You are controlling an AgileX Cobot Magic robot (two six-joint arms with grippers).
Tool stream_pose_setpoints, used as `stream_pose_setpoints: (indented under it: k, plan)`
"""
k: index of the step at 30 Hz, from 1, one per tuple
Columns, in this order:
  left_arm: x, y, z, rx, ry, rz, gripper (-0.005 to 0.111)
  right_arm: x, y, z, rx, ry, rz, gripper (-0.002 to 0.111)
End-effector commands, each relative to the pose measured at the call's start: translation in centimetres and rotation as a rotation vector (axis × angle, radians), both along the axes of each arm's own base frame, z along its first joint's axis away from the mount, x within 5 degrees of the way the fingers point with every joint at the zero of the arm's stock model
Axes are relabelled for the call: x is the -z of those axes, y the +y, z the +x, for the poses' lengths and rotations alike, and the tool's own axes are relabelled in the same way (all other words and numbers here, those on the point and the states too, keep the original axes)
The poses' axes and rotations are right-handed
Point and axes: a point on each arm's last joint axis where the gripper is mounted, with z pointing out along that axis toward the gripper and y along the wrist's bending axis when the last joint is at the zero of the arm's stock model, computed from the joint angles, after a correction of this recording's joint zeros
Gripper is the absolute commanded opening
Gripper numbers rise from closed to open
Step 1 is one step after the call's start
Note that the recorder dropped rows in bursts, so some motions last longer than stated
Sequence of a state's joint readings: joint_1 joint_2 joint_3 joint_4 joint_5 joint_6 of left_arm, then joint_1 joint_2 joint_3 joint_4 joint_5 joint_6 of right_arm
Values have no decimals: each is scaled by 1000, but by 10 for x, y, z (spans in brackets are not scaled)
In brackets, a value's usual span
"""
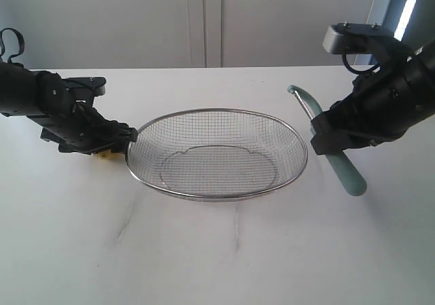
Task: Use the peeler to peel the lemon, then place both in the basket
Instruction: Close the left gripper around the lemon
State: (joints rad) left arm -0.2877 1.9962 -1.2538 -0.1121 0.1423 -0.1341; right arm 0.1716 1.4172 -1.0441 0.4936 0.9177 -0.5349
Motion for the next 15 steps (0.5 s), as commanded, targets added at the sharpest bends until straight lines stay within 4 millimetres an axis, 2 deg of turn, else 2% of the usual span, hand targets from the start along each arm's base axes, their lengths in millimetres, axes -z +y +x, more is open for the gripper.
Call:
stream_pose_setpoints:
  k: [1, 15]
  plan:
    - [5, -1, -2, 2, 19, 1, 79, -2, -1, 1, 10, -10, 7, 0]
    - [2, -2, 2, -5, -29, -7, 79, -2, -1, 1, 23, -1, 13, 0]
